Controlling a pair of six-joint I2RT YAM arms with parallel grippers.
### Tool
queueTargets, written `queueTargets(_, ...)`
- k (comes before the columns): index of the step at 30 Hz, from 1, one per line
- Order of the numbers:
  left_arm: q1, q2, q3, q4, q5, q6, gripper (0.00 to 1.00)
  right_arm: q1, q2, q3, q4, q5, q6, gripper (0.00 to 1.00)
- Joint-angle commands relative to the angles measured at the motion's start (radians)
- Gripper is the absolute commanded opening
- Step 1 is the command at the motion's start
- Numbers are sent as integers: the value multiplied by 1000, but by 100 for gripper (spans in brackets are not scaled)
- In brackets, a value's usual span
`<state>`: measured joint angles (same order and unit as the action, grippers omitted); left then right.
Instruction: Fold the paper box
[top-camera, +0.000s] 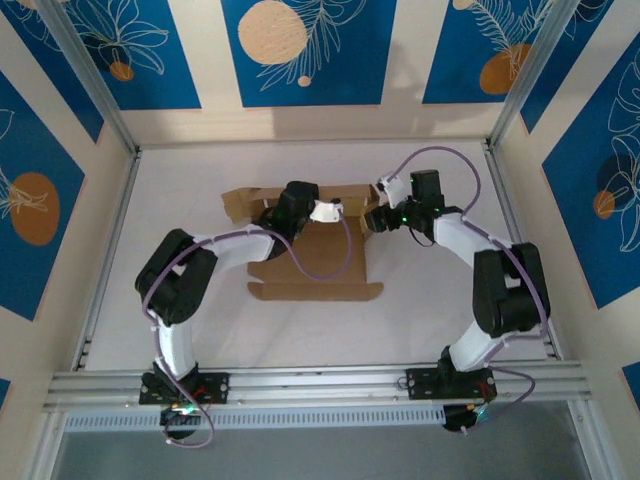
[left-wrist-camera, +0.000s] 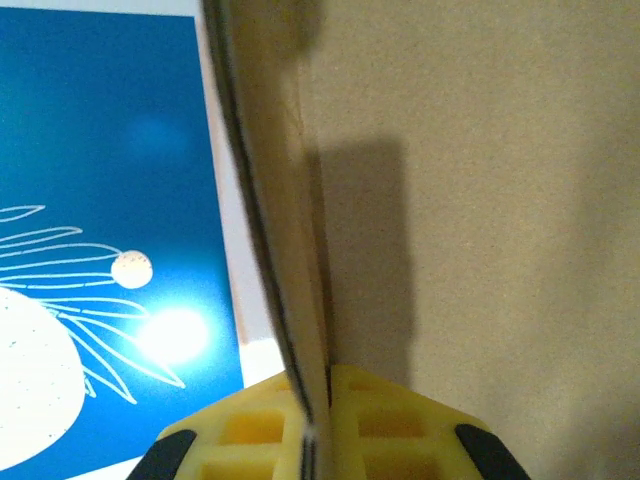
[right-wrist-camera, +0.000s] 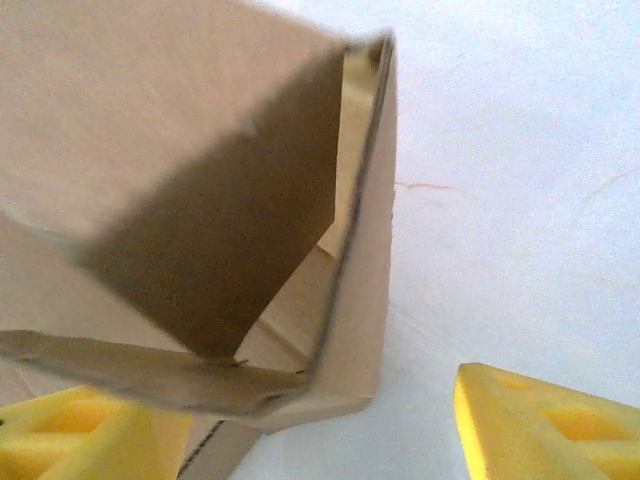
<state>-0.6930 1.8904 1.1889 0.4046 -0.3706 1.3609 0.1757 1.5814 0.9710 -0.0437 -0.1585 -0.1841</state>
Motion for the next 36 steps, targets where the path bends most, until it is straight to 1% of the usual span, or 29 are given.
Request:
queueTargets(1,-35,36,17,-179,58,-32,0,-6,-161,-37,118,15,116,70)
queueTargets(4,-34,27,26,-187,46,-56,0,4,-258,-57,66,52,179,66)
queueTargets(6,-34,9,29,-190,52,-85,0,4,-323,-68,22,89,259,60)
queueTargets(9,-31,-15,46,-228,66,-124,0,-2,-383,-63,-65,51,405,50)
queueTargets(10,-33,-21,44,-228,68,-125,0,5,-390,-58,-97,44,433,48)
queueTargets(12,-32,-34,51,-243,71,-136,0,21,-392,-54,-153,9,509,40)
queueTargets(14,-32,-55,64,-277,80,-162,0,42,-373,-44,-203,9,567,34)
queueTargets(16,-29,-81,78,-305,96,-193,0,63,-351,-65,-202,21,613,28)
queueTargets(18,-26,-107,90,-330,111,-220,0,67,-328,-107,-177,44,707,22)
queueTargets(21,-22,-140,98,-358,117,-237,0,59,-294,-161,-117,20,838,19)
queueTargets(22,-21,-150,100,-365,117,-243,0,59,-283,-169,-105,12,859,18)
queueTargets(25,-15,-182,103,-387,134,-266,0,59,-248,-192,-109,23,948,15)
queueTargets(28,-2,-204,101,-415,169,-293,0,43,-273,-290,4,27,1041,13)
queueTargets(30,0,-205,107,-435,169,-295,0,20,-291,-344,100,-25,1077,14)
queueTargets(31,1,-202,115,-446,164,-300,0,14,-291,-350,113,-34,1081,15)
queueTargets(34,6,-207,179,-563,191,-345,0,16,-268,-273,-17,5,1021,16)
queueTargets(35,10,-213,206,-600,215,-376,0,18,-257,-245,-69,39,1009,18)
queueTargets(36,16,-219,228,-635,243,-403,0,13,-246,-234,-82,48,1008,18)
